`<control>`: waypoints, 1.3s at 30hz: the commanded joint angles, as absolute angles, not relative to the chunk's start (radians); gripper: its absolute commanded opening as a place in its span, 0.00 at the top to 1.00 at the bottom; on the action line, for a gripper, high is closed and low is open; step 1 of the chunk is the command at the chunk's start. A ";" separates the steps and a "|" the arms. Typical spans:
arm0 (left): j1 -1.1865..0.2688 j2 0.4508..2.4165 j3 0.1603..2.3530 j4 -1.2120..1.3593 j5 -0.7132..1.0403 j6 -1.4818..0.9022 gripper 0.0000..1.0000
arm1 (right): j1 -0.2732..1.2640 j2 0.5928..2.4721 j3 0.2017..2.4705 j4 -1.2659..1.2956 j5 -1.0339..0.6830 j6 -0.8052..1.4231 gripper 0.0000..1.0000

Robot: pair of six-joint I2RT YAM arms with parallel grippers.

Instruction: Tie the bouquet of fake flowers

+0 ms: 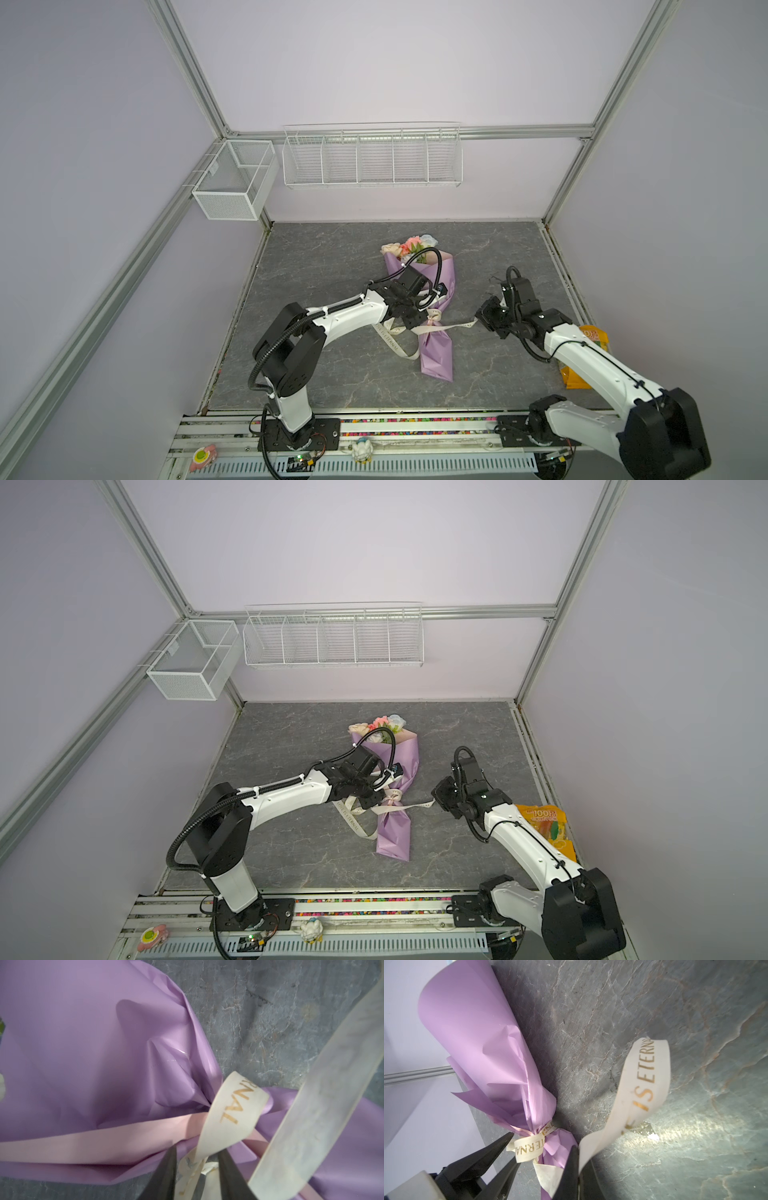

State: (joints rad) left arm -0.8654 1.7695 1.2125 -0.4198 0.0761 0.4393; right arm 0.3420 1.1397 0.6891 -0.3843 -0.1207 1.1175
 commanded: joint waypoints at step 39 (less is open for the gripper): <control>-0.878 1.666 1.195 -0.563 0.372 0.364 1.00 | 0.291 1.342 0.829 -0.283 -0.215 1.016 0.94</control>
